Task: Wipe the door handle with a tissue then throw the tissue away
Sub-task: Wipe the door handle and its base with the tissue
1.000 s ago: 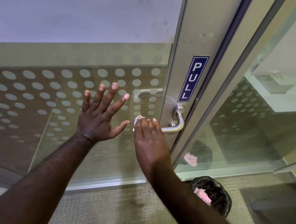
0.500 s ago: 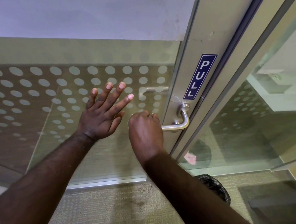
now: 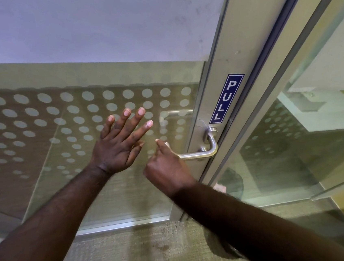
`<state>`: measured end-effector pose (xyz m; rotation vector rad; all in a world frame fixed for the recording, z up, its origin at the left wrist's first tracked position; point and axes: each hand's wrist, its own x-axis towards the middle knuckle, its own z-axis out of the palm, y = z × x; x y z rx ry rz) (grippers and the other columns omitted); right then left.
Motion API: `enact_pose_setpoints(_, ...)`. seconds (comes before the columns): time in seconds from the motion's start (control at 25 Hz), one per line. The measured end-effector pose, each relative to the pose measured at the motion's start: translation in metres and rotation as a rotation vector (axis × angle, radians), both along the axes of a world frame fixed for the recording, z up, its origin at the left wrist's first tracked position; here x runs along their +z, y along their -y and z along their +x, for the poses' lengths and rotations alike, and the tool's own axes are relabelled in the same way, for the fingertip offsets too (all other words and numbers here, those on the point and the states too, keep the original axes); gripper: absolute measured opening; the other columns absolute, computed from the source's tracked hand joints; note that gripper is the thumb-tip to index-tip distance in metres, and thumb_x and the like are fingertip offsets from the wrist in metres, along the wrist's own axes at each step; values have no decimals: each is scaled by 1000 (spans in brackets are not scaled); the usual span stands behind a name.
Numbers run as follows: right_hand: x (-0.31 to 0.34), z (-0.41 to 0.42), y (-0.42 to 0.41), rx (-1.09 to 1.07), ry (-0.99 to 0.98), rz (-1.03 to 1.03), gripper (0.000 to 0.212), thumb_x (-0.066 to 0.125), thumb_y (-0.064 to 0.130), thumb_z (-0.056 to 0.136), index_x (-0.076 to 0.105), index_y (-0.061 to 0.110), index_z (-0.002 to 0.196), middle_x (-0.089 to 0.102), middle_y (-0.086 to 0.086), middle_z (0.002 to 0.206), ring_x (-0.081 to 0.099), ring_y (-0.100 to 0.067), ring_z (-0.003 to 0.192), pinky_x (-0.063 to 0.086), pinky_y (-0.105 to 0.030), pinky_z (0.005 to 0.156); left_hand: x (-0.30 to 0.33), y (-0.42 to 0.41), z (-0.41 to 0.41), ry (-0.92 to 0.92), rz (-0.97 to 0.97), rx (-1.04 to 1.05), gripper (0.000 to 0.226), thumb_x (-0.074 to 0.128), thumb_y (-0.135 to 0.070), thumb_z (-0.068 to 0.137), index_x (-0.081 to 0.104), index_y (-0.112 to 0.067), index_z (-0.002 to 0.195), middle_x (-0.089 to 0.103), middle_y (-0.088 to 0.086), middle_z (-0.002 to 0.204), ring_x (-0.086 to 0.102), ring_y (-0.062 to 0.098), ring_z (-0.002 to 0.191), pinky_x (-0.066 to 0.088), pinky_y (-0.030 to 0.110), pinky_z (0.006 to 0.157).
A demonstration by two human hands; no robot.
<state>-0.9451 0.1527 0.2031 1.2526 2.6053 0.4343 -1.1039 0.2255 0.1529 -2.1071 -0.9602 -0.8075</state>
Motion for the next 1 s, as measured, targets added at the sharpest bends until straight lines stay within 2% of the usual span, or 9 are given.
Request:
enact_pose_setpoints(0.16,-39,12,52,95,-264,-14,22,56,6,87,67,15,70,65,-3,65,62,-20,66,46,-41,98,-2,-2,1,-4,41,22,63,33,-43,100,10,-25,157,-2,-1,165,-3,20,151,-7,39,120)
enact_pose_setpoints(0.28,-61,43,58,-210,-617,-312,15,54,14,93,68,15,88,70,-3,82,65,-18,75,51,-31,77,-4,-4,1,-7,56,34,64,34,-44,100,10,-25,157,-3,-1,165,-3,20,151,-7,39,120)
enact_pose_setpoints(0.36,-71,62,52,-454,-986,-324,28,49,24,95,61,23,69,64,3,68,58,-6,62,45,-23,63,-5,-4,1,-6,61,32,65,35,-44,99,11,-25,157,-2,-1,165,-3,21,151,-7,39,120)
enact_pose_setpoints(0.44,-79,76,42,-675,-1374,-289,28,49,29,87,61,18,64,62,3,61,55,-6,60,44,-21,64,-5,-3,1,-2,62,26,66,36,-42,97,12,-26,156,-1,-1,165,-2,21,151,-7,39,120)
enact_pose_setpoints(0.56,-71,92,27,-1073,-2148,-468,12,57,8,85,69,10,88,72,-10,82,68,-24,79,52,-35,76,-4,-3,1,4,59,16,68,38,-41,94,13,-26,156,0,-1,165,-2,21,151,-6,39,120)
enact_pose_setpoints(0.64,-58,104,20,-1105,-2486,-508,13,55,0,90,63,3,99,67,-14,87,66,-25,81,51,-31,74,-4,-3,1,0,61,20,69,38,-41,94,13,-26,156,0,0,165,-2,21,151,-6,39,120)
enact_pose_setpoints(0.8,-37,112,16,-937,-2776,-459,19,50,-3,92,62,6,104,68,-8,92,65,-20,86,55,-23,66,-5,-3,2,-6,75,37,69,39,-41,93,14,-26,156,0,0,165,-3,20,151,-8,39,120)
enact_pose_setpoints(0.88,-30,110,15,-948,-2839,-372,26,51,-7,90,62,5,112,69,-8,106,65,-20,97,57,-24,69,-5,-3,2,-1,71,37,70,39,-42,93,14,-26,156,0,-1,165,-3,20,151,-8,39,119)
enact_pose_setpoints(1.0,-23,100,11,-1030,-2921,-280,22,54,-4,87,66,5,103,72,-4,99,68,-17,93,56,-31,77,-5,-3,3,3,74,37,68,39,-44,95,15,-26,156,0,-1,165,-3,20,151,-8,38,119)
